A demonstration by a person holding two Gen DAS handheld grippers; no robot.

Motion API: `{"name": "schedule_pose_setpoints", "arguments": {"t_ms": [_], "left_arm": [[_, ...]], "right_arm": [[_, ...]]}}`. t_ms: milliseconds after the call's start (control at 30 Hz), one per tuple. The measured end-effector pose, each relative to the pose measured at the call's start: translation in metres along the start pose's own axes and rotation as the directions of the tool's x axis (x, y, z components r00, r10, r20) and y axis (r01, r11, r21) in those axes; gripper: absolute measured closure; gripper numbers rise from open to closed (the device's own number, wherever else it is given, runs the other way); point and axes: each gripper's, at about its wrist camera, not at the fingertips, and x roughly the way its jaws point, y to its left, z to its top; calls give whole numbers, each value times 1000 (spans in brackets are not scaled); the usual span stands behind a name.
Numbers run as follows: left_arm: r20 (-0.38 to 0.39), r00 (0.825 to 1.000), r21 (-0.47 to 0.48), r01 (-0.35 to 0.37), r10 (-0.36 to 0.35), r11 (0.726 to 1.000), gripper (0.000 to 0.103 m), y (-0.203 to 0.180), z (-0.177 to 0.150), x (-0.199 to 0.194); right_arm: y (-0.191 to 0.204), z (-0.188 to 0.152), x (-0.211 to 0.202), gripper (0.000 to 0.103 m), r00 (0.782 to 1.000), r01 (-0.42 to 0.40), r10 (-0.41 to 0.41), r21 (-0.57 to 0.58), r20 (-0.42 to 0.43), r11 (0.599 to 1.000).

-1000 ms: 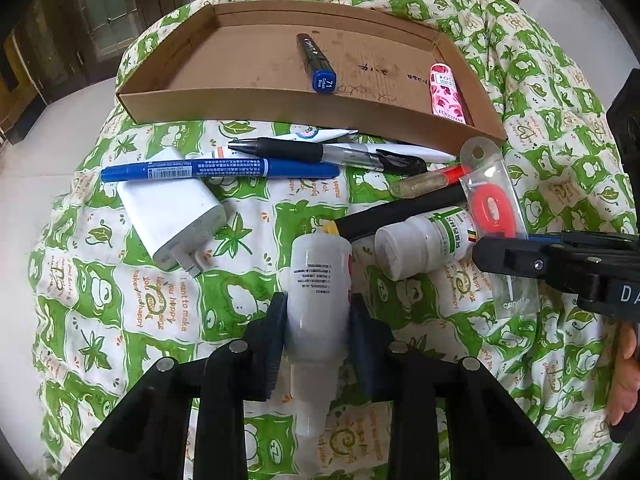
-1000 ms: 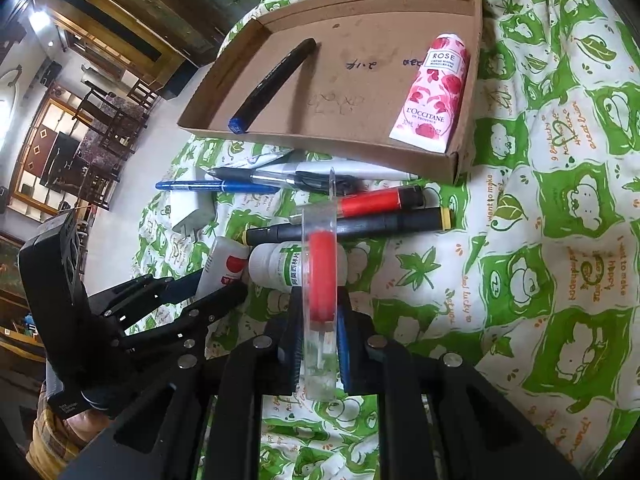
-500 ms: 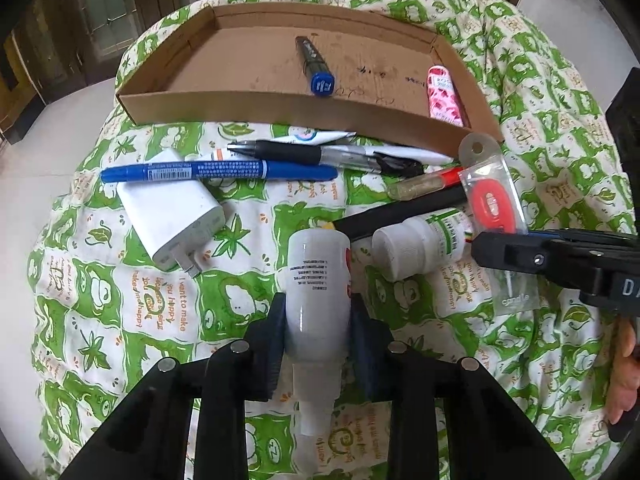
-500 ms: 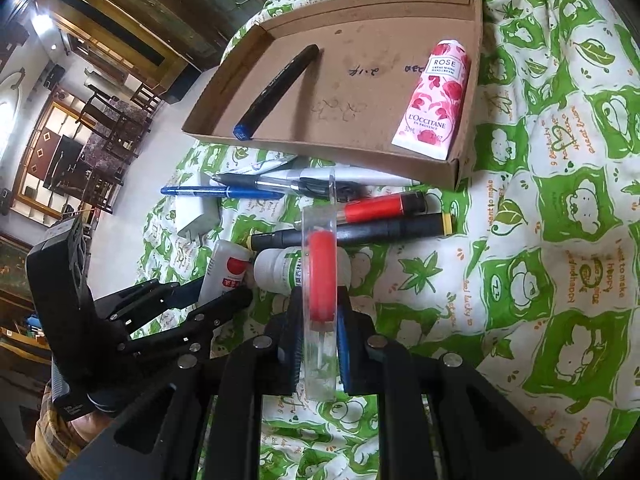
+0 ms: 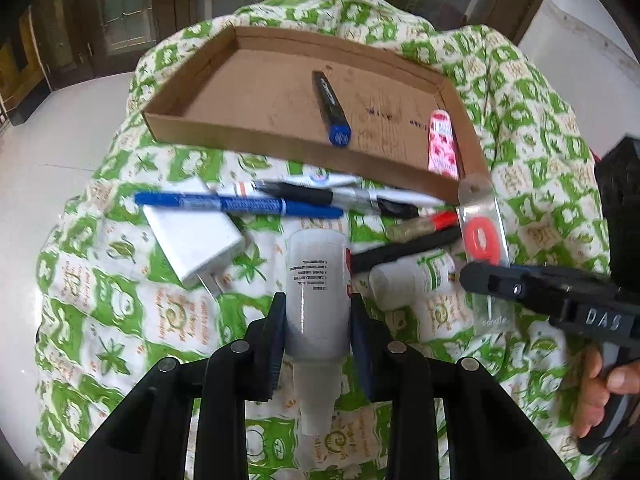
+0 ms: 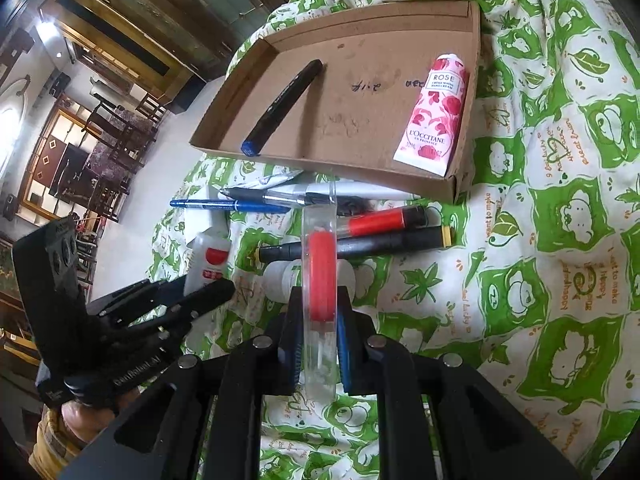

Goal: Organize rigid objects
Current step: 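Carry the spray bottle and red spool case into the tray with both tools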

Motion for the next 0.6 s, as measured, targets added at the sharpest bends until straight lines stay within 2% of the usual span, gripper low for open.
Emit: {"name": "schedule_pose_setpoints", "arguments": {"t_ms": [133, 367, 600], "left_arm": [[31, 999, -15, -12, 13, 1000, 72, 3, 12, -11], [64, 995, -11, -75, 75, 997, 72, 5, 32, -18], [69, 994, -15, -84, 85, 996, 72, 8, 41, -17]], "right_arm": [[-1, 1, -6, 89, 1000, -1, 1, 1, 18, 1000], [-3, 4, -16, 89, 998, 3, -3, 5, 57, 1000], [-7, 9, -23, 89, 996, 2, -4, 22, 86, 1000]]}}
